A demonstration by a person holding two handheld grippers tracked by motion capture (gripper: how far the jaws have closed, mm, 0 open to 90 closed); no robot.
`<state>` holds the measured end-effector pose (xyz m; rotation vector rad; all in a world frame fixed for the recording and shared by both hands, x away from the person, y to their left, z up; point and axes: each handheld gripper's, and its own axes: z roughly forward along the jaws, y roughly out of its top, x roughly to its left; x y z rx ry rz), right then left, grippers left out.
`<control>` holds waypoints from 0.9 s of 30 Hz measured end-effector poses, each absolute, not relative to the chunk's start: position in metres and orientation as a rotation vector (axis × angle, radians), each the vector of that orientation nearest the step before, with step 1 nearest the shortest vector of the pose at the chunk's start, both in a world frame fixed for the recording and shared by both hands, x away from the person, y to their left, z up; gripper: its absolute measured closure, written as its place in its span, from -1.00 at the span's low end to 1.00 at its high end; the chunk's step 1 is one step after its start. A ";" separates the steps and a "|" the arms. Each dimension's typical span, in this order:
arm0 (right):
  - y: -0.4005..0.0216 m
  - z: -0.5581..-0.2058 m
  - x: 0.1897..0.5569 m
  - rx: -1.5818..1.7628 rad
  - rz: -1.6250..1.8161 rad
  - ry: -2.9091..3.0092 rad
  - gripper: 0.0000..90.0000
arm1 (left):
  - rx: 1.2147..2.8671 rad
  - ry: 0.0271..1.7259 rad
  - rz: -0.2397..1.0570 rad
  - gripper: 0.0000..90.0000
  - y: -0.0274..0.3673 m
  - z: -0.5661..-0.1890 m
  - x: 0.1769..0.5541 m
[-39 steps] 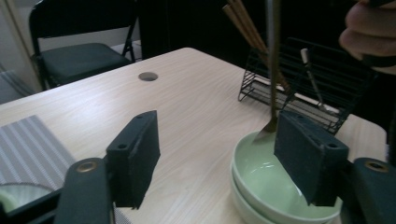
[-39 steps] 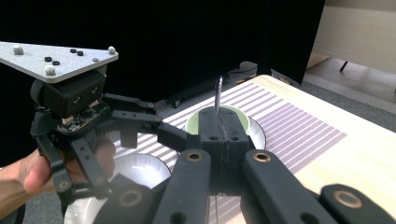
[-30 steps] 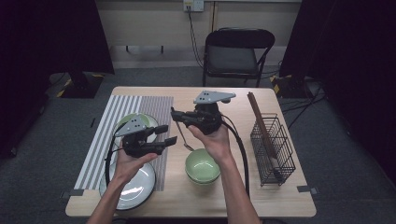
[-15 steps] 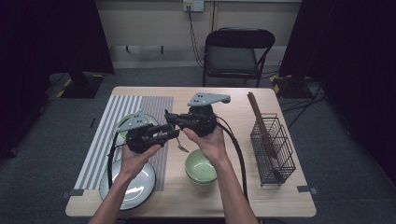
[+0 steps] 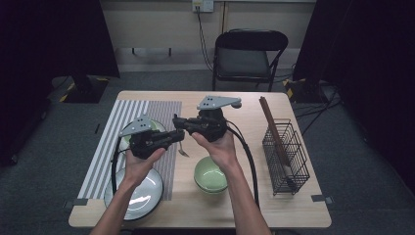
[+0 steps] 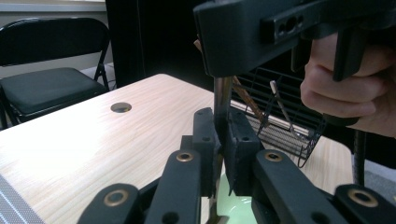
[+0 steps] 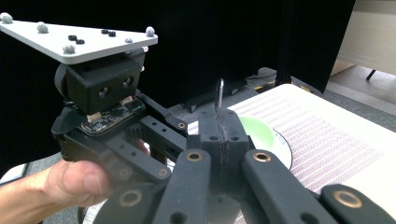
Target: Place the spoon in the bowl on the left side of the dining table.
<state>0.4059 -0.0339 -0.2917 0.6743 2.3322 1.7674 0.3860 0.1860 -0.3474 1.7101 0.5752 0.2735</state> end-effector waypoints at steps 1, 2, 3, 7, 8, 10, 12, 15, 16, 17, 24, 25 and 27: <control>-0.034 -0.292 0.406 0.674 1.767 2.333 1.00 | 1.711 0.573 0.272 0.88 0.186 -0.348 0.386; -0.034 -0.292 0.406 0.667 1.764 2.337 1.00 | 1.716 0.567 0.275 0.89 0.186 -0.348 0.386; -0.034 -0.292 0.406 0.662 1.762 2.339 1.00 | 1.716 0.569 0.278 0.89 0.186 -0.348 0.386; -0.036 -0.293 0.406 0.652 1.790 2.339 0.96 | 1.719 0.567 0.275 0.91 0.185 -0.346 0.385; -0.036 -0.292 0.406 0.651 1.783 2.340 0.95 | 1.736 0.563 0.300 0.92 0.185 -0.346 0.386; -0.035 -0.293 0.407 0.652 1.783 2.344 0.92 | 1.734 0.568 0.288 0.93 0.184 -0.345 0.386; -0.036 -0.293 0.407 0.651 1.793 2.341 0.87 | 1.736 0.563 0.292 0.97 0.185 -0.344 0.386; -0.037 -0.293 0.408 0.647 1.802 2.334 0.80 | 1.707 0.577 0.256 1.00 0.187 -0.344 0.387; -0.037 -0.293 0.408 0.649 1.808 2.332 0.76 | 1.711 0.578 0.265 1.00 0.188 -0.344 0.388; -0.037 -0.293 0.408 0.658 1.808 2.326 0.69 | 1.715 0.587 0.277 1.00 0.189 -0.344 0.388; -0.042 -0.296 0.405 0.647 1.806 2.337 0.60 | 1.708 0.603 0.300 1.00 0.200 -0.345 0.392; -0.044 -0.297 0.404 0.652 1.801 2.333 0.58 | 1.712 0.612 0.300 0.99 0.202 -0.345 0.392; -0.048 -0.298 0.404 0.667 1.798 2.320 0.51 | 1.734 0.623 0.334 1.00 0.205 -0.345 0.391</control>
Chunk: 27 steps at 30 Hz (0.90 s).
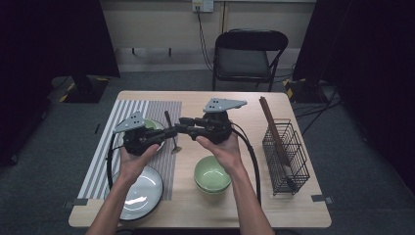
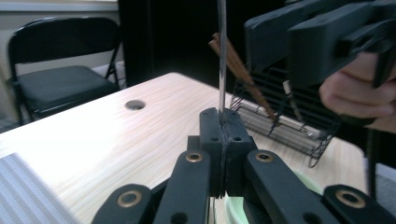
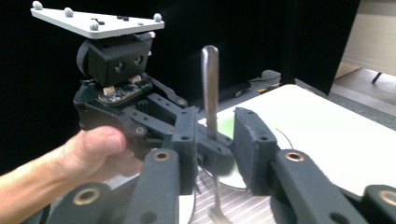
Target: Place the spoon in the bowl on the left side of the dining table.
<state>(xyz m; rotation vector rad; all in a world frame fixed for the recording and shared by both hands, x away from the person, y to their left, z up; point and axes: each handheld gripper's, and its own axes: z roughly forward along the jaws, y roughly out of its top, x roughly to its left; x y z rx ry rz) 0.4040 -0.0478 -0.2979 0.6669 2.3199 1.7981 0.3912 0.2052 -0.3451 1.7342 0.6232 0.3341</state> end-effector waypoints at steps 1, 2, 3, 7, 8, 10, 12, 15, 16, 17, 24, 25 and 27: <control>-0.050 -0.299 0.404 0.676 1.796 2.315 0.48 | 1.738 0.623 0.339 1.00 0.207 -0.345 0.390; -0.052 -0.299 0.404 0.686 1.780 2.312 0.42 | 1.739 0.630 0.343 1.00 0.208 -0.345 0.389; -0.054 -0.301 0.404 0.700 1.769 2.310 0.38 | 1.742 0.631 0.349 1.00 0.210 -0.346 0.389; -0.062 -0.310 0.406 0.757 1.692 2.305 0.20 | 1.726 0.640 0.354 1.00 0.218 -0.344 0.390; -0.065 -0.313 0.406 0.775 1.673 2.303 0.18 | 1.722 0.641 0.356 1.00 0.220 -0.344 0.390; -0.071 -0.320 0.407 0.811 1.649 2.295 0.11 | 1.723 0.644 0.363 1.00 0.224 -0.343 0.391; -0.078 -0.327 0.408 0.843 1.627 2.293 0.08 | 1.722 0.654 0.366 1.00 0.228 -0.343 0.392; -0.085 -0.336 0.410 0.881 1.584 2.298 0.00 | 1.722 0.663 0.372 1.00 0.234 -0.342 0.392; -0.086 -0.338 0.411 0.886 1.568 2.304 0.00 | 1.723 0.665 0.376 1.00 0.235 -0.341 0.392; -0.088 -0.340 0.411 0.887 1.548 2.314 0.00 | 1.715 0.664 0.378 1.00 0.237 -0.341 0.391; -0.101 -0.358 0.416 0.961 1.448 2.305 -0.12 | 1.719 0.694 0.385 1.00 0.251 -0.340 0.393; -0.103 -0.361 0.416 0.969 1.446 2.305 -0.15 | 1.716 0.701 0.379 1.00 0.253 -0.340 0.394; -0.107 -0.366 0.418 0.992 1.423 2.304 -0.18 | 1.710 0.708 0.379 1.00 0.258 -0.340 0.395</control>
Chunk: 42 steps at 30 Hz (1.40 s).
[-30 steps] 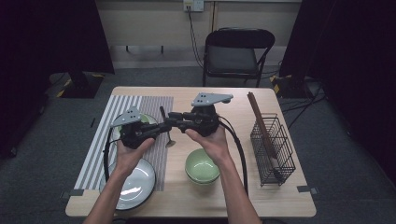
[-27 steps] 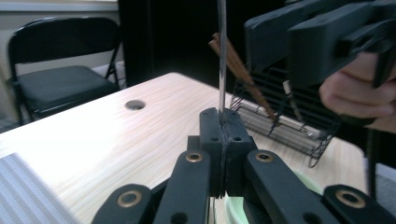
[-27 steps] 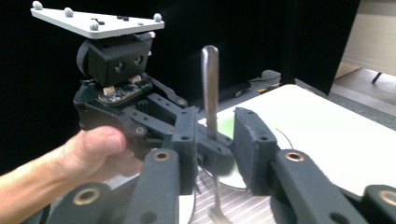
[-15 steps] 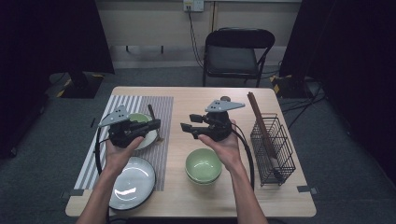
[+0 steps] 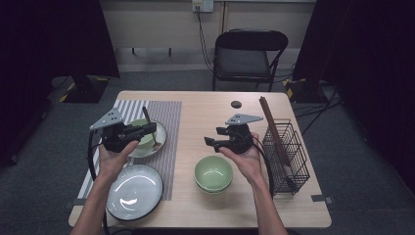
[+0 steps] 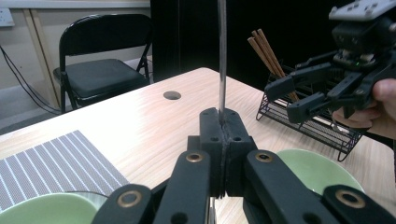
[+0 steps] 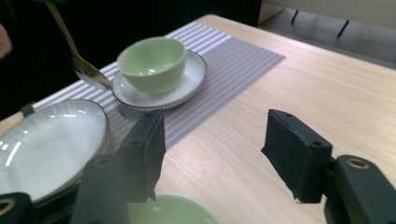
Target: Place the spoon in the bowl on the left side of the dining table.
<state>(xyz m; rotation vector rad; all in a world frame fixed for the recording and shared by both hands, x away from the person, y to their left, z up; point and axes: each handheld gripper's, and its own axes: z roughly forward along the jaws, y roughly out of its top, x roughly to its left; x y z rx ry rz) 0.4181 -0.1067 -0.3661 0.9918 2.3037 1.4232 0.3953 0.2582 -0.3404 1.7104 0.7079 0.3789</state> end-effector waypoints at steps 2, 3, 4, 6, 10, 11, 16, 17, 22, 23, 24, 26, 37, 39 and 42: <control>-0.111 -0.371 0.420 1.021 1.406 2.301 -0.22 | 1.704 0.715 0.383 1.00 0.264 -0.341 0.397; -0.113 -0.375 0.422 1.032 1.401 2.298 -0.24 | 1.703 0.721 0.389 1.00 0.266 -0.341 0.398; -0.115 -0.377 0.422 1.049 1.392 2.293 -0.26 | 1.700 0.730 0.386 1.00 0.268 -0.341 0.398; -0.118 -0.382 0.424 1.065 1.371 2.290 -0.28 | 1.707 0.736 0.400 1.00 0.271 -0.342 0.400; -0.123 -0.392 0.426 1.098 1.307 2.274 -0.30 | 1.692 0.723 0.400 1.00 0.277 -0.342 0.400; -0.123 -0.395 0.426 1.097 1.270 2.272 -0.30 | 1.694 0.726 0.404 1.00 0.278 -0.342 0.400; -0.128 -0.409 0.427 1.136 1.261 2.277 -0.34 | 1.713 0.738 0.427 1.00 0.284 -0.344 0.403; -0.129 -0.411 0.427 1.154 1.251 2.272 -0.35 | 1.715 0.745 0.438 0.99 0.284 -0.344 0.404; -0.135 -0.419 0.431 1.197 1.207 2.240 -0.43 | 1.720 0.780 0.447 1.00 0.293 -0.349 0.412; -0.135 -0.421 0.432 1.207 1.197 2.233 -0.45 | 1.717 0.787 0.445 1.00 0.294 -0.350 0.413; -0.136 -0.423 0.433 1.211 1.190 2.234 -0.45 | 1.722 0.787 0.452 1.00 0.296 -0.350 0.415; -0.136 -0.426 0.434 1.220 1.150 2.224 -0.49 | 1.718 0.788 0.453 1.00 0.300 -0.351 0.419; -0.140 -0.439 0.441 1.296 1.122 2.196 -0.56 | 1.712 0.828 0.469 0.99 0.314 -0.360 0.439; -0.139 -0.442 0.441 1.300 1.110 2.200 -0.56 | 1.720 0.837 0.466 0.99 0.314 -0.364 0.443; -0.141 -0.446 0.442 1.311 1.110 2.187 -0.55 | 1.733 0.850 0.472 0.99 0.315 -0.367 0.446</control>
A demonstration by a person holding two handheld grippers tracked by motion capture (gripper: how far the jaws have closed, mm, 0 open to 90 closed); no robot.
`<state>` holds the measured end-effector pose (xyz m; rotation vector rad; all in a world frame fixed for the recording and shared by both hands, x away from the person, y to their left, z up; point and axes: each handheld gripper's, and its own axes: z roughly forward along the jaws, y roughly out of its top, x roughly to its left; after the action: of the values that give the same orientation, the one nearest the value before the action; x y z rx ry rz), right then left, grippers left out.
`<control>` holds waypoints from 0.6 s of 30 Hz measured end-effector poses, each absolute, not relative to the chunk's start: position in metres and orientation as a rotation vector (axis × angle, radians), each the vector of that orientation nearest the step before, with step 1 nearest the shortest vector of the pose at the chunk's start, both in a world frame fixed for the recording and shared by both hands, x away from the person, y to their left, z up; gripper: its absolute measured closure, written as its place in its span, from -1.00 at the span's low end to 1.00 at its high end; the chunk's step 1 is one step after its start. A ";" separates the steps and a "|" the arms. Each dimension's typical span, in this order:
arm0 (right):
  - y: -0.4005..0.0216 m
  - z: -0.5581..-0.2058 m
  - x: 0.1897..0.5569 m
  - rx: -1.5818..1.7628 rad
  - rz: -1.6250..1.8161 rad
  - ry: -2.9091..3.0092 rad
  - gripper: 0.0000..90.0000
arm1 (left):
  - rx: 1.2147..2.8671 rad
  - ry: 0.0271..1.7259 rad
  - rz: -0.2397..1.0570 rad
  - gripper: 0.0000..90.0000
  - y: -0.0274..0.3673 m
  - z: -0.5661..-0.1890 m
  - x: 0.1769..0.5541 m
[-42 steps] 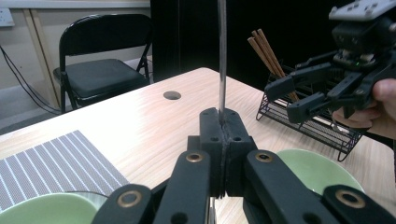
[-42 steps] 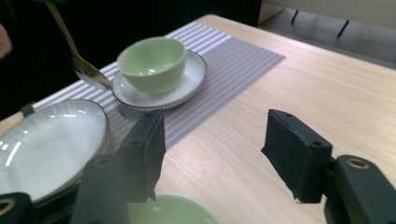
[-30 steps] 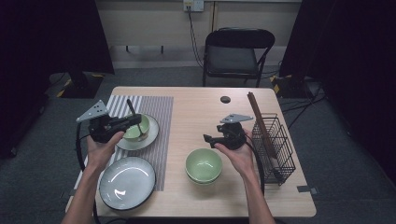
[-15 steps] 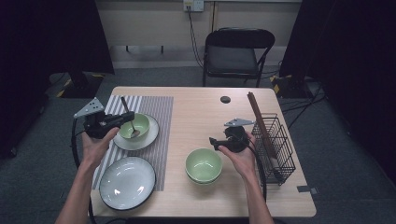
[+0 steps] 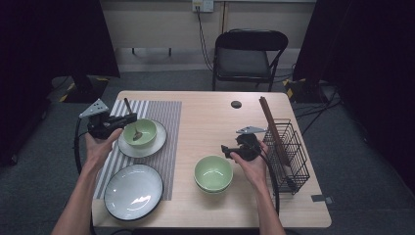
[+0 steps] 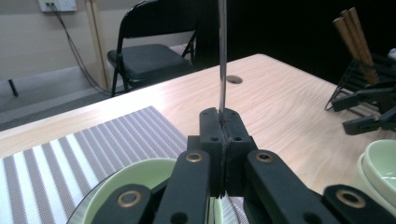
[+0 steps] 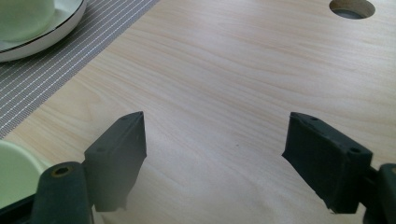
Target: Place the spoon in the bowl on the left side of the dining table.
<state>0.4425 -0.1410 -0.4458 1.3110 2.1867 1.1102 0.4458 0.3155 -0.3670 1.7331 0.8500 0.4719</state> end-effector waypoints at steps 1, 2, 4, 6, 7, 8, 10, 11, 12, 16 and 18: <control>-0.141 -0.447 0.443 1.316 1.103 2.182 -0.55 | 1.731 0.855 0.461 0.99 0.316 -0.368 0.446; -0.142 -0.448 0.444 1.312 1.098 2.185 -0.56 | 1.730 0.858 0.463 0.99 0.316 -0.370 0.447; -0.143 -0.451 0.445 1.322 1.082 2.185 -0.56 | 1.749 0.862 0.479 0.99 0.316 -0.372 0.448; -0.144 -0.454 0.446 1.333 1.071 2.182 -0.57 | 1.761 0.871 0.489 0.99 0.314 -0.374 0.447; -0.144 -0.455 0.446 1.340 1.071 2.176 -0.57 | 1.769 0.861 0.484 0.99 0.313 -0.375 0.448; -0.144 -0.457 0.446 1.344 1.061 2.174 -0.57 | 1.773 0.859 0.476 0.99 0.312 -0.376 0.448; -0.143 -0.460 0.447 1.347 1.021 2.176 -0.57 | 1.787 0.861 0.484 0.99 0.310 -0.378 0.448; -0.143 -0.462 0.447 1.357 1.002 2.172 -0.57 | 1.787 0.853 0.480 0.99 0.309 -0.379 0.448; -0.144 -0.463 0.447 1.359 0.997 2.169 -0.57 | 1.791 0.854 0.475 0.99 0.309 -0.380 0.447; -0.147 -0.470 0.448 1.382 0.981 2.169 -0.57 | 1.806 0.846 0.464 0.99 0.307 -0.382 0.447; -0.148 -0.473 0.448 1.391 0.974 2.170 -0.58 | 1.800 0.847 0.456 0.99 0.306 -0.383 0.446</control>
<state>0.4475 -0.1483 -0.4730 1.3910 2.1704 0.9736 0.4465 0.3065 -0.3831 1.8001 0.8466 0.4557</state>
